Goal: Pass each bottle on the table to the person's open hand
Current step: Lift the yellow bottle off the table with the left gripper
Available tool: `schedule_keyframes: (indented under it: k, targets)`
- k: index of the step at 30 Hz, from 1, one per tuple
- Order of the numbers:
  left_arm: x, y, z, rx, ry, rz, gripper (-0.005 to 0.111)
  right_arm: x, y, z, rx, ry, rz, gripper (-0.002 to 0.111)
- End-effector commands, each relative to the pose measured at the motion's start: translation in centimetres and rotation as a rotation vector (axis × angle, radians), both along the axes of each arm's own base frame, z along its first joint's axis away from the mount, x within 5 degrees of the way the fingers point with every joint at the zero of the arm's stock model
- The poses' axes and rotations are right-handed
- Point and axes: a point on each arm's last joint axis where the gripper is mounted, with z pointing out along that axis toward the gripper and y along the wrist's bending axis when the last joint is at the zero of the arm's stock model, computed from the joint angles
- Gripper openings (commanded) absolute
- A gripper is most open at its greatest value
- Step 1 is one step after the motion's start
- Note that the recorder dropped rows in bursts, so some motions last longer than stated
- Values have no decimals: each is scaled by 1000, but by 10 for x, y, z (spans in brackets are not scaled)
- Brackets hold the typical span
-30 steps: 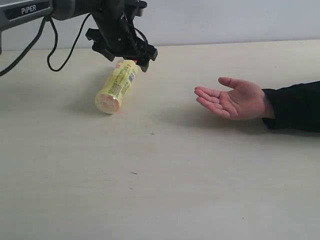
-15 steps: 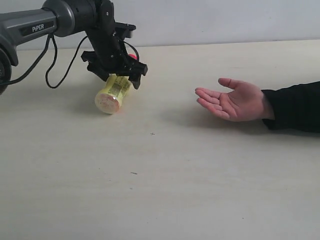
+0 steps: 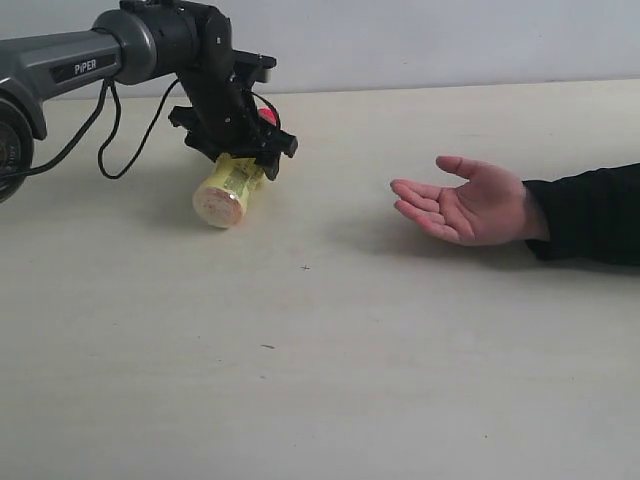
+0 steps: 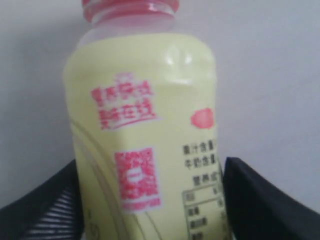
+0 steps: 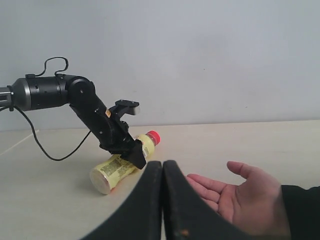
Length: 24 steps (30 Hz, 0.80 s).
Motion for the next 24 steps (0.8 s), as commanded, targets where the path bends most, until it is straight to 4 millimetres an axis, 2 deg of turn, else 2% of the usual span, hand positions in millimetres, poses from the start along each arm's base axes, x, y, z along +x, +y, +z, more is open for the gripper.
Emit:
schedule_keyframes:
  k: [1,5,6,12,18,24]
  targets:
    - [2,-1,3,-9,-24,-7,41,0,0,0,1,-7,-1,0]
    - [2,-1,3,-10,-26,-7,2,0,0,0,1,-7,-1,0]
    - [2,-1,4,-13,-27,0,0,0,0,0,1,-7,-1,0]
    - [2,-1,17,-32,-45,25,0,0,0,0,1,-7,-1,0]
    - [-2,-2,49,-70,-73,77,0,0,0,0,1,-7,-1,0]
    - [-16,-5,80,-75,-49,100,0,0,0,0,1,-7,-1,0]
